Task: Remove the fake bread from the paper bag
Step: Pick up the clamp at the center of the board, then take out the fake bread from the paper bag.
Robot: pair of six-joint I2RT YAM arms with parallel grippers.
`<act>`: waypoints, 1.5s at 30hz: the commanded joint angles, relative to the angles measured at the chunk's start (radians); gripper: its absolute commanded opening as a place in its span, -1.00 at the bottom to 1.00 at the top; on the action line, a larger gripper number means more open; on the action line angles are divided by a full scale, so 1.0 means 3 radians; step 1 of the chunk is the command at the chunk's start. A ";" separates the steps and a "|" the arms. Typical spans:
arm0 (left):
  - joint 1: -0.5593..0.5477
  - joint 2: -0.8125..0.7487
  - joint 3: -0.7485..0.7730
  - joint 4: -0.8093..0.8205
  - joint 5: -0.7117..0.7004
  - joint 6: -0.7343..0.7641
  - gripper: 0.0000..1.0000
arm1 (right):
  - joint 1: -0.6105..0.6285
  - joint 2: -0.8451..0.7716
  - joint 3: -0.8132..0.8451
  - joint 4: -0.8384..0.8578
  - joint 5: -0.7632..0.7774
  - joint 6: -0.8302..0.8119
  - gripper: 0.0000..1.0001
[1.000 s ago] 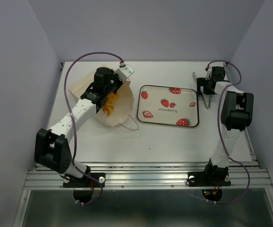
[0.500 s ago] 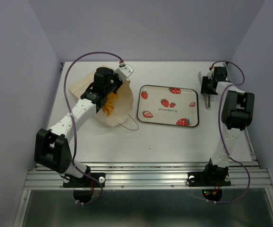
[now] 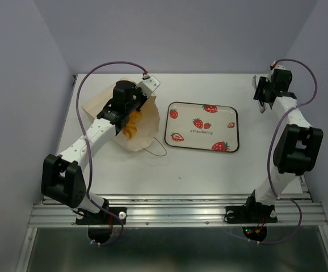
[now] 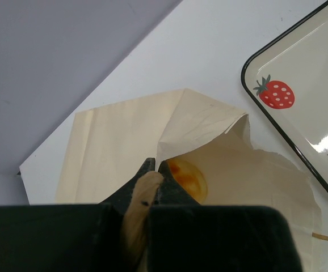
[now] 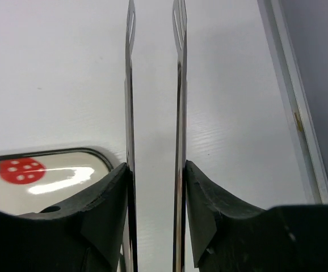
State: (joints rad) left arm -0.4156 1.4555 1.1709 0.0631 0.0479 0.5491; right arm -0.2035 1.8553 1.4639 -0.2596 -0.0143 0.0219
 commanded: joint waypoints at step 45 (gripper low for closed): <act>-0.0087 -0.0229 -0.0043 0.0117 -0.0236 -0.0741 -1.00 | 0.3388 -0.1328 -0.1158 0.0522 -0.0464 0.1307 0.08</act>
State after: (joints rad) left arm -0.4335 1.4242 1.1374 0.0700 0.0109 0.3653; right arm 0.7677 1.4086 1.0309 -0.2134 -0.3634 0.3325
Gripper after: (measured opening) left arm 0.044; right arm 0.545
